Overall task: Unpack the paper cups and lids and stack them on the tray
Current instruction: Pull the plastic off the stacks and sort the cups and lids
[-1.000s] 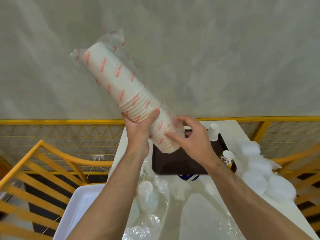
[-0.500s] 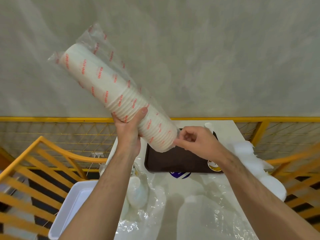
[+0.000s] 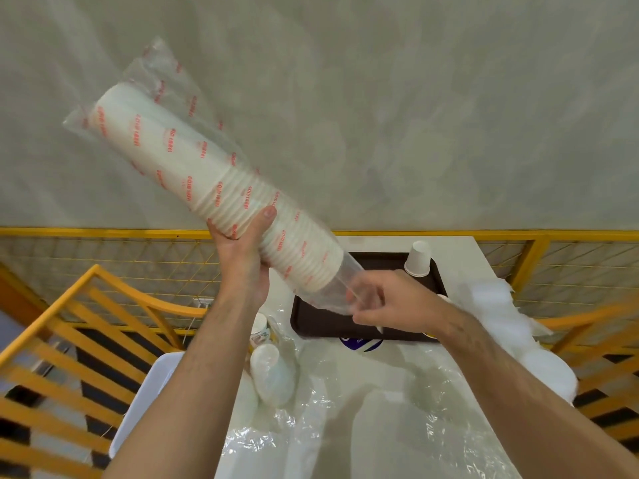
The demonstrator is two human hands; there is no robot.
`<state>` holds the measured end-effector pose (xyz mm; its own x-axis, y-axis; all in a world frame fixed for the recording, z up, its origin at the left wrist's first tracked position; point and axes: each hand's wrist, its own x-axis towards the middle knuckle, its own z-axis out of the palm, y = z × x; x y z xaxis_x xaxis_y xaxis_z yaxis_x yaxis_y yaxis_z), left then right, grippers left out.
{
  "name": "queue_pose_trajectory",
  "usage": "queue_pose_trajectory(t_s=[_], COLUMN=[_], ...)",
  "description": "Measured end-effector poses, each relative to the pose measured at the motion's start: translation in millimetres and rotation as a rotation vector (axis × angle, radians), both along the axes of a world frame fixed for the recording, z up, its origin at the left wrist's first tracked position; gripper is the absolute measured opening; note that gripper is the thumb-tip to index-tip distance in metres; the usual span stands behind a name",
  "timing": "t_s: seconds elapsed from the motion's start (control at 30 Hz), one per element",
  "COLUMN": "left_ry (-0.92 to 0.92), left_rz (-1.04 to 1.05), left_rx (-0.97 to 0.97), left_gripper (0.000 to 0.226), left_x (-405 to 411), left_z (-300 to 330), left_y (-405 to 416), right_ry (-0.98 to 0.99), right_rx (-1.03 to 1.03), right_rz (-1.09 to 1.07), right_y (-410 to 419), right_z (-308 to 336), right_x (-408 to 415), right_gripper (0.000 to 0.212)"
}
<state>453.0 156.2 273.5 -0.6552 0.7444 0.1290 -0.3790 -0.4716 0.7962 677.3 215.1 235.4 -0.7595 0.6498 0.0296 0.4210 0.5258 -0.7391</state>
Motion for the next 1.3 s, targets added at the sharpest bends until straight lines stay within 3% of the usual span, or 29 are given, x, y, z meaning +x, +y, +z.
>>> queue_pose_trajectory(t_s=[0.2, 0.37, 0.5, 0.57, 0.77, 0.87, 0.97, 1.07, 1.3], left_ry=[0.048, 0.113, 0.179, 0.233, 0.335, 0.343, 0.334, 0.337, 0.364], left_rz=[-0.02, -0.082, -0.148, -0.181, -0.273, -0.284, -0.284, -0.29, -0.347], left_rx=[-0.019, -0.031, -0.057, -0.07, -0.11, -0.114, -0.117, -0.13, -0.142], left_gripper=[0.086, 0.089, 0.097, 0.097, 0.096, 0.097, 0.097, 0.1, 0.098], left_x=[-17.9, -28.5, -29.4, -28.8, -33.7, -32.0, -30.5, -28.7, -32.2], left_z=[0.9, -2.4, -6.7, -10.0, -14.9, -15.5, -16.2, -15.6, -11.4], left_y=[-3.8, -6.4, -7.9, -8.5, -12.9, -15.4, -16.4, -17.2, -19.8], right_ry=[-0.347, 0.073, 0.397, 0.413, 0.27, 0.264, 0.325, 0.364, 0.251], right_rx=[-0.266, -0.2, -0.164, -0.175, -0.184, -0.315, -0.427, -0.425, -0.439], right_rz=[0.195, -0.102, -0.078, -0.052, -0.043, -0.04, -0.027, -0.078, -0.132], right_y=[7.2, 14.6, 7.6, 5.4, -1.5, -1.7, -4.8, -12.2, -12.8], right_z=[16.2, 22.5, 19.6, 23.3, 36.8, 32.5, 25.6, 27.4, 30.3], right_x=[4.0, -16.4, -47.8, -58.5, -78.8, -86.7, -91.1, -95.6, -97.5], right_gripper=[0.046, 0.043, 0.022, 0.025, 0.08, 0.097, 0.099, 0.088, 0.094])
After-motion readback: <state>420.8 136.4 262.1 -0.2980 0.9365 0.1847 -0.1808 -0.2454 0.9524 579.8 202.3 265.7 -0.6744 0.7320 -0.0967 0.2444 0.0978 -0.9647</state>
